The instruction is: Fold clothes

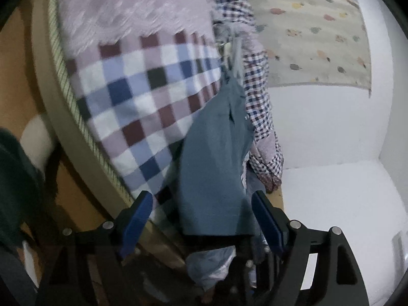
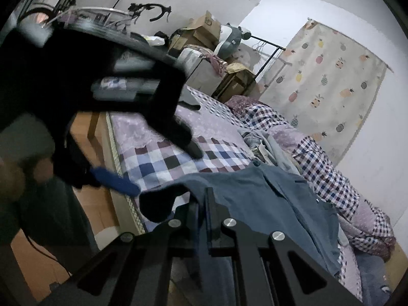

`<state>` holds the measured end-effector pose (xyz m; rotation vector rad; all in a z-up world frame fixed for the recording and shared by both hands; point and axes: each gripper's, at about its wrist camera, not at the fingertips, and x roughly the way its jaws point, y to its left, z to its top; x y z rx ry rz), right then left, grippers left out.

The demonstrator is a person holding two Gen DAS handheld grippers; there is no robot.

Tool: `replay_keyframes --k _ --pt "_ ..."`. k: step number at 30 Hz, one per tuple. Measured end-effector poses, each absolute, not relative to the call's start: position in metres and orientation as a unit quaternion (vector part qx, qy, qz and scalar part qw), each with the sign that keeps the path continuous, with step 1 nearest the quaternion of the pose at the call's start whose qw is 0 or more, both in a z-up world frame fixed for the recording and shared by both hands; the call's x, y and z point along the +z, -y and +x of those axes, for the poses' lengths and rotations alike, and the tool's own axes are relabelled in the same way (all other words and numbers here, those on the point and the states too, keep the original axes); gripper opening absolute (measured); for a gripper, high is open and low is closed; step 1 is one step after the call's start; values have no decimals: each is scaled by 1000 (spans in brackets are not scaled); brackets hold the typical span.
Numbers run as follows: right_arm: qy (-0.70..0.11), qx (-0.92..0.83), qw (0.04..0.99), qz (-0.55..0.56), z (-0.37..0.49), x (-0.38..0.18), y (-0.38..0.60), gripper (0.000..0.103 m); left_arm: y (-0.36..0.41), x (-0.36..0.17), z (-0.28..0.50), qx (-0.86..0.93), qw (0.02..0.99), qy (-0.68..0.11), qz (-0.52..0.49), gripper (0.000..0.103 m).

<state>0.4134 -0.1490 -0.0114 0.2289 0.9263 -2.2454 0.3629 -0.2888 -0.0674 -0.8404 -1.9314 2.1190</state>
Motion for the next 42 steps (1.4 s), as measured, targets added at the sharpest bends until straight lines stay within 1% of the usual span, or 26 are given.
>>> replay_keyframes --k 4,9,14,22,25,28,29,30,35,37,38,39,40,41,42 --pt "-344 -867 352 80 414 -5 146 2 278 -91 361 641 120 716 -249 83" --pt "-345 -867 351 73 414 -2 143 2 260 -105 357 583 167 768 -206 83" --pt "-350 -866 351 69 413 1 141 3 248 -101 347 575 196 771 -191 83" --pt "-372 -858 346 73 414 -8 144 3 270 -93 366 601 139 770 -162 82" --pt "-378 -855 346 80 414 -12 145 3 278 -90 372 609 129 768 -151 79" --pt "-385 -852 343 87 412 -16 147 3 283 -86 379 619 110 764 -147 71" --pt "-386 -852 343 90 411 -16 147 3 285 -85 381 624 103 760 -148 64" --pt "-387 -851 343 92 411 -17 147 3 285 -83 380 628 98 758 -151 59" --pt "-390 -849 344 95 411 -19 148 3 291 -79 378 647 81 738 -173 50" --pt "-391 -848 345 95 412 -19 148 3 291 -78 377 655 71 730 -184 40" --pt "-391 -848 346 95 412 -20 148 3 292 -77 377 657 65 726 -190 29" --pt "-392 -847 346 95 412 -20 148 3 292 -77 378 660 57 723 -195 22" --pt "-392 -847 345 95 412 -21 148 3 293 -76 380 664 50 719 -197 19" --pt "-392 -847 345 95 412 -21 148 3 295 -73 379 668 45 717 -195 10" --pt "-393 -847 345 96 412 -22 148 3 295 -72 382 672 41 714 -193 6"
